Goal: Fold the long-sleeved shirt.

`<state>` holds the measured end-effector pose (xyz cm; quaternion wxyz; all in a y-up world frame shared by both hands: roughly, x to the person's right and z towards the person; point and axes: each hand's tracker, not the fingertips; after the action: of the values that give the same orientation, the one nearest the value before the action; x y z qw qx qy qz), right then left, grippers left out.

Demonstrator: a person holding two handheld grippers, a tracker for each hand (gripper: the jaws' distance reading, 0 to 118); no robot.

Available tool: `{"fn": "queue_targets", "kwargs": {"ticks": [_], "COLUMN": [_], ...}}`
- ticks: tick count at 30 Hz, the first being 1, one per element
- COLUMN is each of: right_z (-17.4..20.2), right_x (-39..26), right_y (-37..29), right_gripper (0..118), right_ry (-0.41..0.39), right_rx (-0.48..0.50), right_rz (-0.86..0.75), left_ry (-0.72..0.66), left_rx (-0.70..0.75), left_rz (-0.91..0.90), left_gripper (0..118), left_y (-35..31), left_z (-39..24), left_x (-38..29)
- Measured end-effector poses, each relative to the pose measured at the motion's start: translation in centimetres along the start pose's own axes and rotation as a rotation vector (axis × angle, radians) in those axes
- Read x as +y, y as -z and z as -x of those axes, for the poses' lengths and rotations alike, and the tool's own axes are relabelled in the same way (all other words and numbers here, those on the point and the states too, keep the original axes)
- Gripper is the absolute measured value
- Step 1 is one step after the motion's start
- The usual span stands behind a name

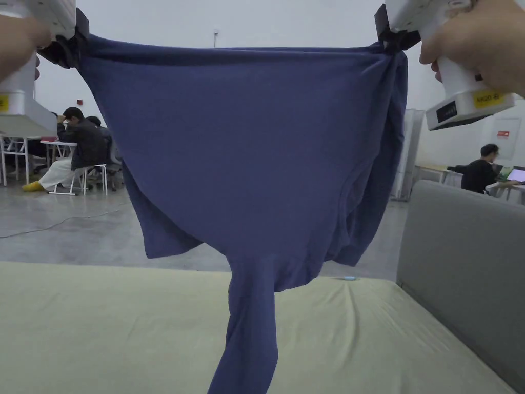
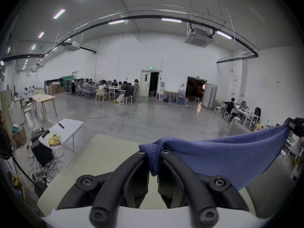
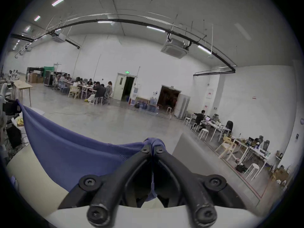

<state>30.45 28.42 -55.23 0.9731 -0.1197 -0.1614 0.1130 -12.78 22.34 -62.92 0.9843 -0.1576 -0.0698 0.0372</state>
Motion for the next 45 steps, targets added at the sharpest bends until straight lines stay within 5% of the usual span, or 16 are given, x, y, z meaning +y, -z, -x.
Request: {"fn": "queue_targets", "kwargs": {"ticks": [12, 16, 20, 24, 30, 39, 45], "right_z": [7.8, 8.4, 8.4, 9.8, 11.1, 13.4, 13.8], "right_x": [-33.9, -43.2, -50.4, -55.2, -61.0, -67.9, -69.9], "right_y": [4.2, 0.5, -5.7, -12.8, -19.2, -21.4, -19.5], "right_gripper": [0, 0, 0, 0, 0, 0, 0], "right_ry": [-0.140, -0.155, -0.130, -0.232, -0.275, -0.243, -0.122], "right_rx": [0.294, 0.355, 0.409, 0.447, 0.453, 0.483, 0.445], "right_rz": [0.422, 0.509, 0.596, 0.621, 0.714, 0.936, 1.037], "left_ry": [0.141, 0.255, 0.117, 0.128, 0.134, 0.125, 0.085], "left_rx": [-0.092, -0.100, -0.142, -0.172, -0.182, -0.137, -0.121], "left_rz": [0.564, 0.729, 0.830, 0.873, 0.929, 0.984, 1.036], "left_gripper": [1, 1, 1, 1, 1, 1, 1], "left_y": [11.7, 8.6, 3.2, -2.9, -10.0, -13.1, -13.5], "left_z": [4.7, 7.2, 10.8, 12.0, 12.8, 15.4, 15.4], "left_x": [-26.6, -37.0, -44.4, -49.8, -55.2, -62.0, -66.2]}}
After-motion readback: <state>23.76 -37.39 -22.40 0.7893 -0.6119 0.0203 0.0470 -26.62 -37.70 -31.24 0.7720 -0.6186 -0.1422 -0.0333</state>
